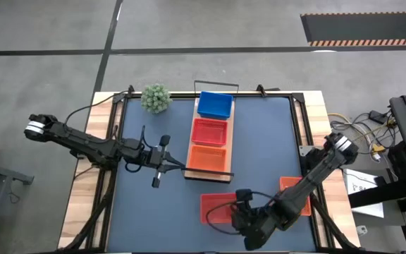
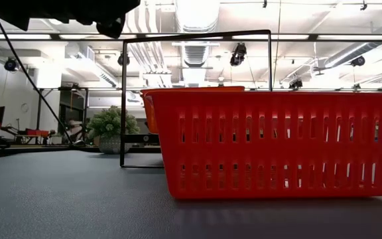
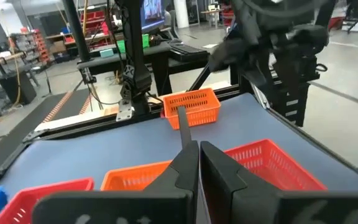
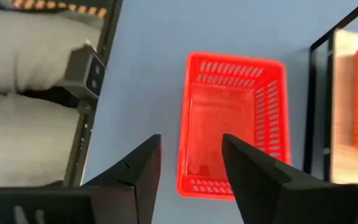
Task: Stack baskets on shelf by color
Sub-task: Stack the red bin on top of the red bin
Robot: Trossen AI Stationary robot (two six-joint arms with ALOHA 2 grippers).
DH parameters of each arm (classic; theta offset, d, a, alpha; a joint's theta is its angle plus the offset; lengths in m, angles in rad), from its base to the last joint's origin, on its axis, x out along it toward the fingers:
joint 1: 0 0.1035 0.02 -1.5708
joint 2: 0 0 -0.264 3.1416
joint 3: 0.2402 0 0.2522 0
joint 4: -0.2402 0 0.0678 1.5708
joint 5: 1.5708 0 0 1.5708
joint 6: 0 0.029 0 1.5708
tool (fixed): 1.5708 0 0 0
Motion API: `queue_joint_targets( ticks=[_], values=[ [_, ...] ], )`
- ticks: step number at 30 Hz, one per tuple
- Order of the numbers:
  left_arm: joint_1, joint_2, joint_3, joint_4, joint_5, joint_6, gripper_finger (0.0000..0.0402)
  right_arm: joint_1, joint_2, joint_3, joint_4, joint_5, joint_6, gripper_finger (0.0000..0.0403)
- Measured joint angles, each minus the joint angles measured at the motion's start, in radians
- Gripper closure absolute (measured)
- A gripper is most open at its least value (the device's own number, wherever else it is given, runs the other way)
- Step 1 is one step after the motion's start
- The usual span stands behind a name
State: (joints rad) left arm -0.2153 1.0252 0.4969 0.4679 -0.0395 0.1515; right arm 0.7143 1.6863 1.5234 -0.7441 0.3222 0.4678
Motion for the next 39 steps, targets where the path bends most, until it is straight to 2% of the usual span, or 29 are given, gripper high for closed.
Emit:
queue_joint_targets(
  ticks=[7, 24, 28, 33, 39],
  values=[
    [0.000, 0.000, 0.000, 0.003, -0.001, 0.021, 0.0402, -0.003, 0.114, 0.006, 0.010, 0.000, 0.011, 0.0230],
    [-0.001, -0.005, 0.000, 0.005, -0.003, 0.040, 0.0402, -0.045, 0.284, 0.006, 0.102, 0.003, -0.019, 0.0255],
    [-0.003, -0.005, 0.000, 0.010, -0.003, 0.038, 0.0402, -0.049, 0.321, 0.006, 0.107, 0.046, -0.021, 0.0264],
    [-0.003, -0.005, 0.000, 0.020, -0.003, 0.037, 0.0402, -0.056, 0.341, 0.005, 0.111, 0.045, -0.022, 0.0299],
    [-0.004, -0.005, -0.002, 0.022, -0.003, 0.035, 0.0402, -0.059, 0.335, 0.005, 0.112, 0.037, -0.037, 0.0384]
  ],
)
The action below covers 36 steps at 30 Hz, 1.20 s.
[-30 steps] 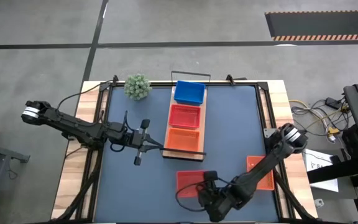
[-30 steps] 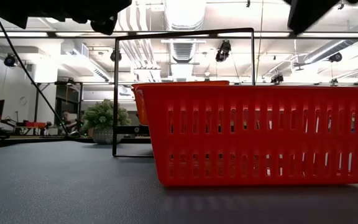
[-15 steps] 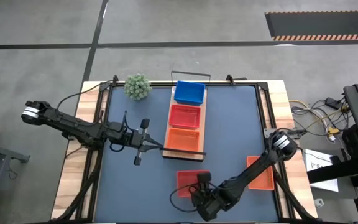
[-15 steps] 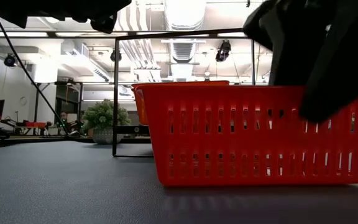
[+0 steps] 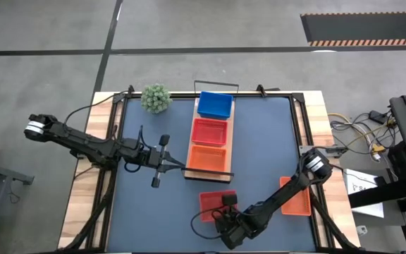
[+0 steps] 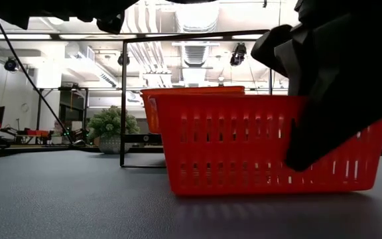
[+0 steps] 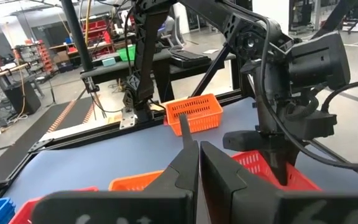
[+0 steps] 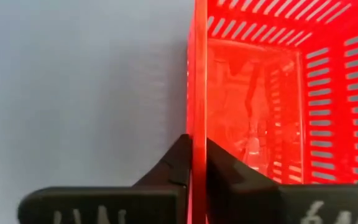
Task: Stack baskets on shelf by color
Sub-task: Stack the red bin on top of the red bin
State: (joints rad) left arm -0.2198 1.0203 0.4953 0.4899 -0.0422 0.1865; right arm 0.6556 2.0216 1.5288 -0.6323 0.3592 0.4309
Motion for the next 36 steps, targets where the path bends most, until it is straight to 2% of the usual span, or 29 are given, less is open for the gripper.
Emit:
queue_joint_targets(
  ticks=[7, 10, 14, 21, 27, 30, 33, 36],
  values=[
    [-0.010, -0.001, -0.010, 0.004, -0.004, 0.003, 0.0402, 0.000, -0.045, 0.000, 0.006, -0.028, 0.004, 0.0394],
    [-0.010, -0.026, -0.003, 0.004, -0.045, 0.021, 0.0402, 0.000, -0.095, 0.002, 0.009, -0.047, 0.027, 0.0394],
    [-0.010, -0.108, -0.011, -0.011, -0.078, 0.076, 0.0402, 0.000, -0.155, 0.035, 0.009, -0.074, 0.031, 0.0394],
    [-0.010, -0.301, -0.012, -0.205, -0.098, 0.083, 0.0402, -0.011, -0.204, 0.211, -0.009, -0.077, -0.110, 0.0394],
    [-0.011, -0.387, -0.052, -0.268, -0.097, -0.017, 0.0402, -0.049, -0.203, 0.457, -0.172, -0.082, -0.266, 0.0394],
    [-0.011, -0.412, -0.093, -0.267, -0.097, -0.017, 0.0402, -0.074, -0.202, 0.553, -0.258, -0.017, -0.311, 0.0394],
    [-0.011, -0.428, -0.113, -0.266, -0.097, -0.015, 0.0402, -0.133, -0.202, 0.620, -0.390, 0.054, -0.311, 0.0394],
    [-0.011, -0.449, -0.114, -0.262, -0.097, -0.004, 0.0402, -0.227, -0.202, 0.639, -0.513, 0.063, -0.261, 0.0394]
  ],
)
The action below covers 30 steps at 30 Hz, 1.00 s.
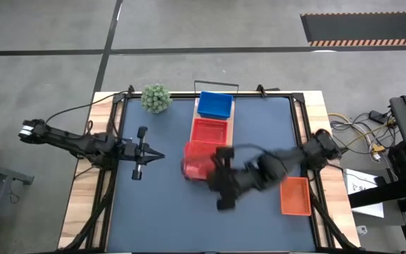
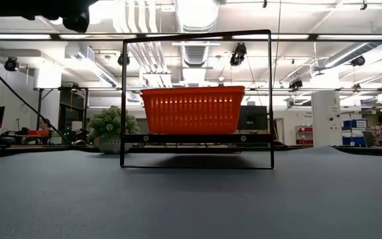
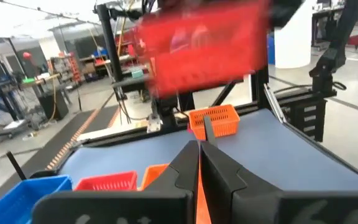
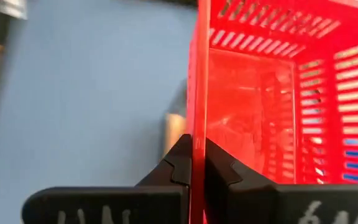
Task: Stack baskets on shelf by color
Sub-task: Stack the red bin on top of the red bin
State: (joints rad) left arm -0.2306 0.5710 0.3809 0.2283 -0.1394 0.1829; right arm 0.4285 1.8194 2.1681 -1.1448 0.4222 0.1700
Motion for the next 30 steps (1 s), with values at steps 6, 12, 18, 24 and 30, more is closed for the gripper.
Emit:
queue_joint_targets(
  ticks=[6, 12, 18, 24, 30],
  values=[
    [0.000, -0.041, -0.019, -0.002, 0.000, 0.007, 0.0402, -0.208, 0.002, -0.059, -0.050, -0.108, -0.038, 0.0394],
    [0.000, -0.067, -0.032, -0.002, 0.000, 0.007, 0.0402, -0.378, 0.015, -0.166, -0.033, -0.138, -0.094, 0.0394],
    [0.000, -0.078, -0.032, -0.001, 0.000, 0.019, 0.0402, -0.436, 0.015, -0.292, 0.060, -0.173, -0.126, 0.0394],
    [0.000, -0.084, -0.028, 0.002, 0.000, 0.044, 0.0402, -0.444, 0.013, -0.380, 0.148, -0.195, -0.148, 0.0394],
    [0.000, -0.087, -0.028, 0.003, 0.000, 0.043, 0.0402, -0.477, 0.010, -0.423, 0.223, -0.195, -0.180, 0.0394]
  ],
)
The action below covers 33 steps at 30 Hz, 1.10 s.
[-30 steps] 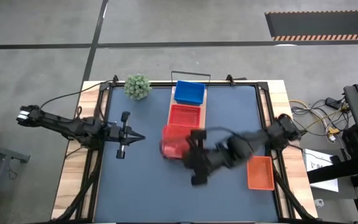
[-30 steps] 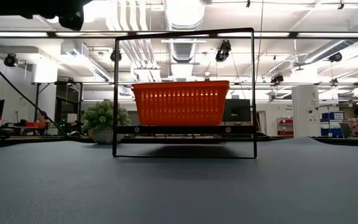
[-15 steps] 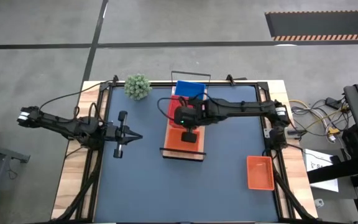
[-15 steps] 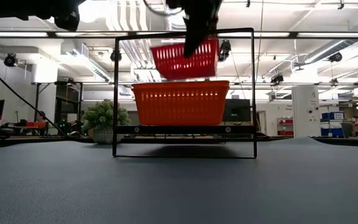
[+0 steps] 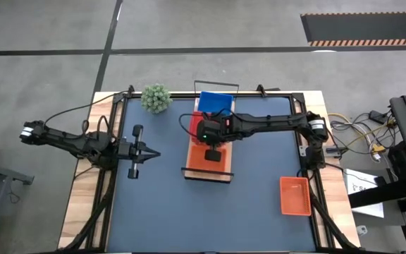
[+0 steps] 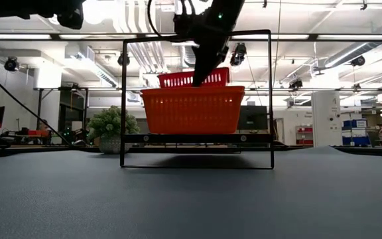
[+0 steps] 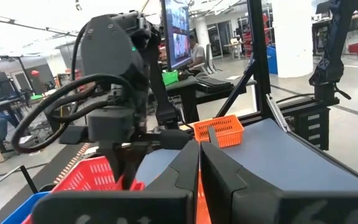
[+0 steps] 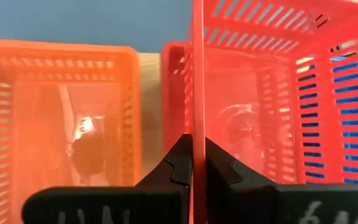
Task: Stack baskets on shelf by color
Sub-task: Stack the red bin on top of the red bin
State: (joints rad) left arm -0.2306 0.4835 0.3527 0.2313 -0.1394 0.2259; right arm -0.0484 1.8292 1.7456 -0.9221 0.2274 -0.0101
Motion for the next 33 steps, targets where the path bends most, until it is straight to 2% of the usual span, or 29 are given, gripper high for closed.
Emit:
queue_joint_targets(
  ticks=[11, 28, 33],
  values=[
    [0.000, 0.000, 0.000, -0.001, 0.000, -0.004, 0.0402, -0.024, 0.002, -0.012, 0.023, -0.061, -0.008, 0.0394],
    [0.000, 0.000, 0.000, -0.001, 0.000, -0.004, 0.0402, -0.024, 0.002, -0.051, 0.031, -0.061, -0.001, 0.0394],
    [0.000, 0.000, 0.000, -0.001, 0.000, -0.004, 0.0402, -0.025, 0.002, -0.051, 0.031, -0.076, 0.000, 0.0370]
  ],
)
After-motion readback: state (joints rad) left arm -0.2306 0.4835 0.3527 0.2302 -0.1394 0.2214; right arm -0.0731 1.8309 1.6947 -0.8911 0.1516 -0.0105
